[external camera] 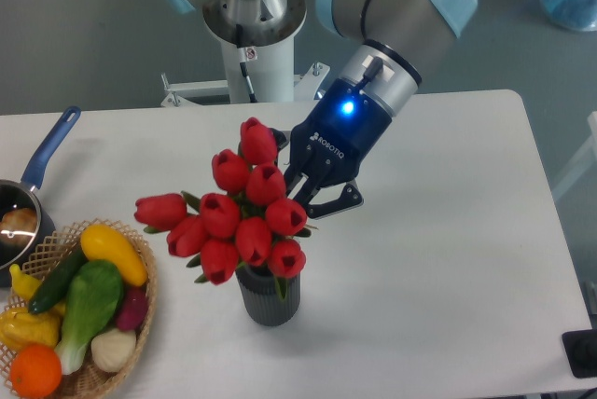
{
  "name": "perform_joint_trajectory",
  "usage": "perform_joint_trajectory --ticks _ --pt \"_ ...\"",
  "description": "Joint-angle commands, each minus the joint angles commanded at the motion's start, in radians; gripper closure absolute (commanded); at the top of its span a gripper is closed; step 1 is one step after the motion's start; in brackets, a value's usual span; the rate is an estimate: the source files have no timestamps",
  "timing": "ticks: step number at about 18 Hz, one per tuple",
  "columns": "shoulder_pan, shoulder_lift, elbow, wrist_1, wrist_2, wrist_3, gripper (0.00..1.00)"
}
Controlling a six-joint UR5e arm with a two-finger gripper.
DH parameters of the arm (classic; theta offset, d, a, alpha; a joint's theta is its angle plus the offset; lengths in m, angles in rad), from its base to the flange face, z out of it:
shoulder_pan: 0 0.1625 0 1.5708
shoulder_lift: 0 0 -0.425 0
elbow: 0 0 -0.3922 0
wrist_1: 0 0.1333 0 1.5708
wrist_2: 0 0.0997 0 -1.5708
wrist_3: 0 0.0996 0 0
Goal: Insert the flowers into the vase
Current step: 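Move the held red tulip bunch over the grey vase and lower stems in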
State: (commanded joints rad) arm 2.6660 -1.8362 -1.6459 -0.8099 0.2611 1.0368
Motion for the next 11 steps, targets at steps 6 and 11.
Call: perform_joint_trajectory --ticks 6,11 --pt "0.006 -0.009 -0.037 0.002 -0.029 0.017 0.81" --pt "0.002 -0.023 -0.045 0.002 -0.039 0.069 0.81"
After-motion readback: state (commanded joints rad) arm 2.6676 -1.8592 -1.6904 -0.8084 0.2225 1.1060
